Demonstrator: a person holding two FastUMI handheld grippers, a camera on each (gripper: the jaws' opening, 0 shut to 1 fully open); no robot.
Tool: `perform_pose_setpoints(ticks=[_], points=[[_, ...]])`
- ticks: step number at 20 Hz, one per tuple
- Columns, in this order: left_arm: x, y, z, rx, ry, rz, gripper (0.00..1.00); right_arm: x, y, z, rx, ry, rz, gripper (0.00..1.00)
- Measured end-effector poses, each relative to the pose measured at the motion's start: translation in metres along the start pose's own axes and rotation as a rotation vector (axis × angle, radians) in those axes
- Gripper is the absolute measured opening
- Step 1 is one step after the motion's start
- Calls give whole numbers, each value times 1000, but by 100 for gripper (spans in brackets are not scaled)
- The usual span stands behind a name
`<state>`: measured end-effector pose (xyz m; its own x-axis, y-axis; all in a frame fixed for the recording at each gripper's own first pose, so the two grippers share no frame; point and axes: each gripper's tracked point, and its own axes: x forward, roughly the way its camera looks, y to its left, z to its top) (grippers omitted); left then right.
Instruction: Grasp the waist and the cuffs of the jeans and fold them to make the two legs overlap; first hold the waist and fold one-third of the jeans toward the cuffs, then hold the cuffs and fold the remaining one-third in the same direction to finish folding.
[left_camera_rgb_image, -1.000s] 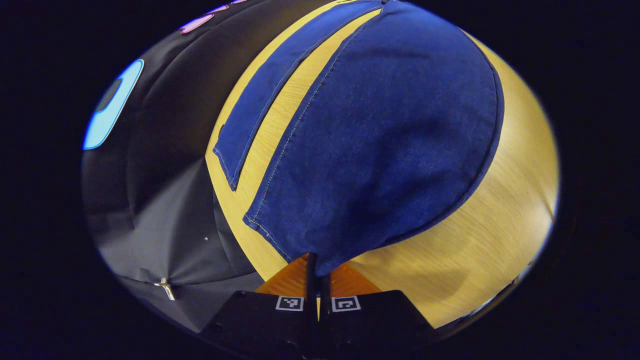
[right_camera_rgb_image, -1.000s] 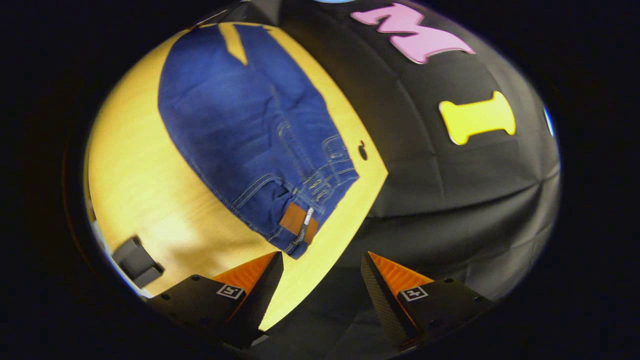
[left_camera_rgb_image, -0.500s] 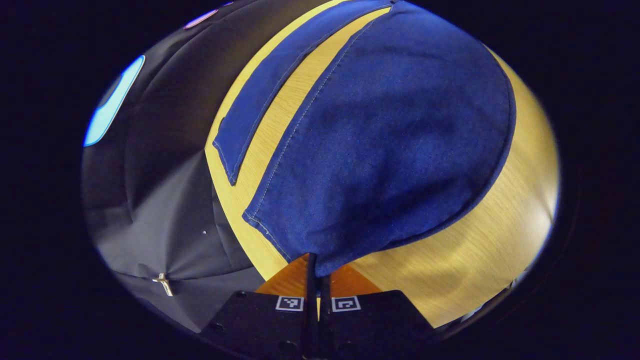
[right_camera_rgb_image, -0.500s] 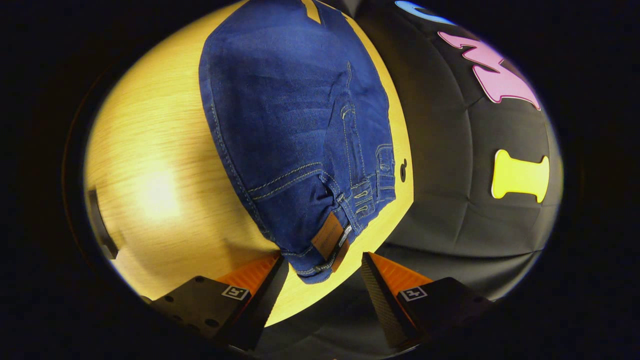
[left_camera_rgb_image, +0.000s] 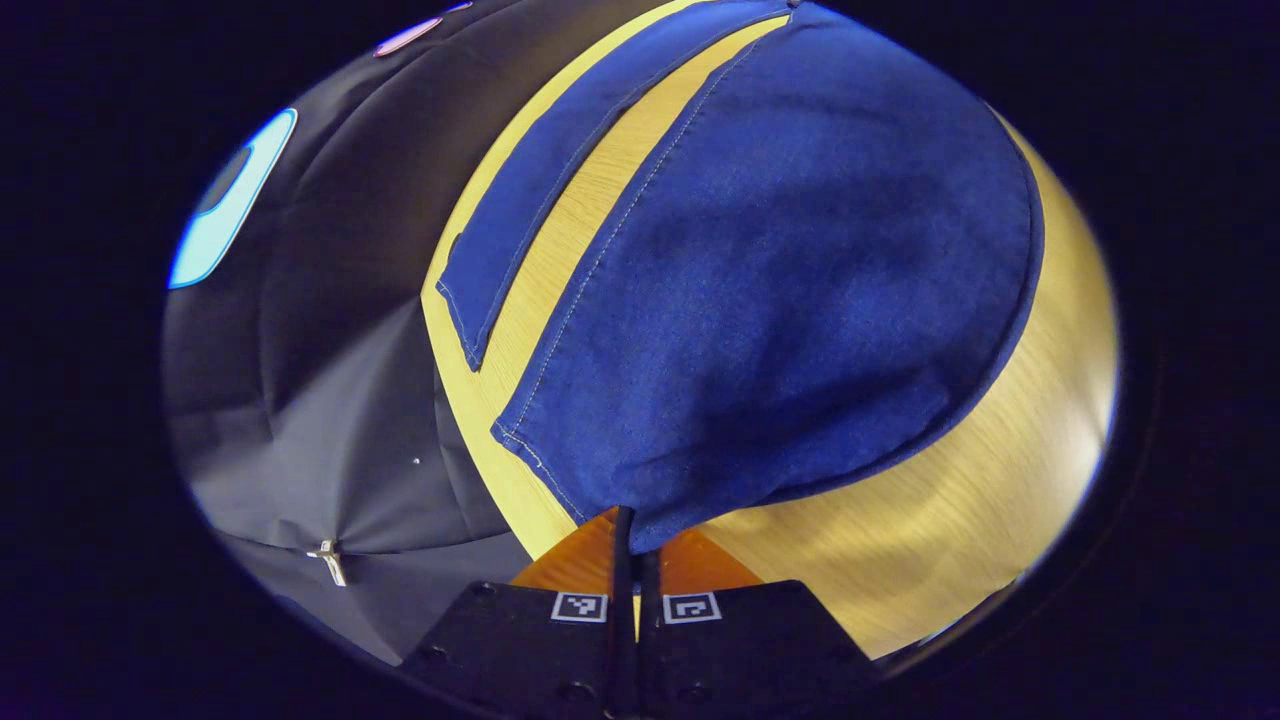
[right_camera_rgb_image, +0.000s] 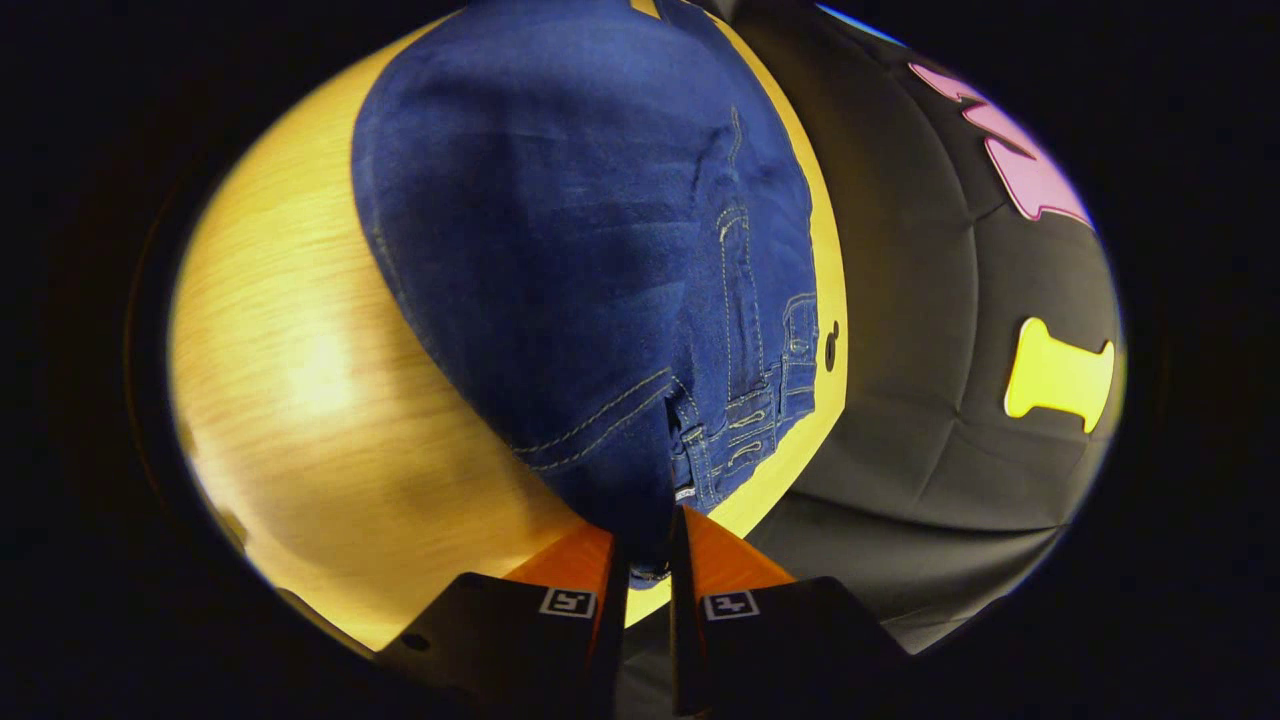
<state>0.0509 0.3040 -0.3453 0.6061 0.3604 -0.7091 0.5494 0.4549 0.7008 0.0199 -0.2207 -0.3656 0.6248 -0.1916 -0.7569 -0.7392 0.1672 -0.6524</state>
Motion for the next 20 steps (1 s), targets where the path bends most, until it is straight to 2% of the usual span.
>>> perform_pose_setpoints(ticks=[1, 3, 6, 8, 10, 12, 15, 16, 17, 20], points=[[-2, -1, 1, -11, -4, -8, 6, 1, 0, -2, 42, 23, 15, 12], [-6, -5, 9, -57, -30, -54, 6, -3, -3, 4, 109, 36, 32, 12], [-17, -5, 26, -115, -75, -117, 6, -19, -25, 10, 210, 29, 0, 12], [-27, 2, 33, -114, -108, -153, 6, -27, -45, 15, 324, 13, -28, 12], [-38, 8, 43, -138, -142, -228, 6, -38, -72, 23, 455, -16, -58, 12], [-47, 30, 48, -172, -172, -275, 6, -57, -98, 31, 592, -48, -87, 12], [-69, 65, 57, -172, -193, -283, 6, -78, -128, 42, 761, -91, -116, 12], [-74, 74, 60, -179, -184, -307, 6, -85, -141, 48, 807, -108, -126, 12], [-72, 75, 63, -185, -184, -324, 9, -96, -152, 54, 858, -131, -135, 12], [-63, 107, 79, -219, -193, -348, 6, -132, -184, 73, 1020, -189, -151, 12]])
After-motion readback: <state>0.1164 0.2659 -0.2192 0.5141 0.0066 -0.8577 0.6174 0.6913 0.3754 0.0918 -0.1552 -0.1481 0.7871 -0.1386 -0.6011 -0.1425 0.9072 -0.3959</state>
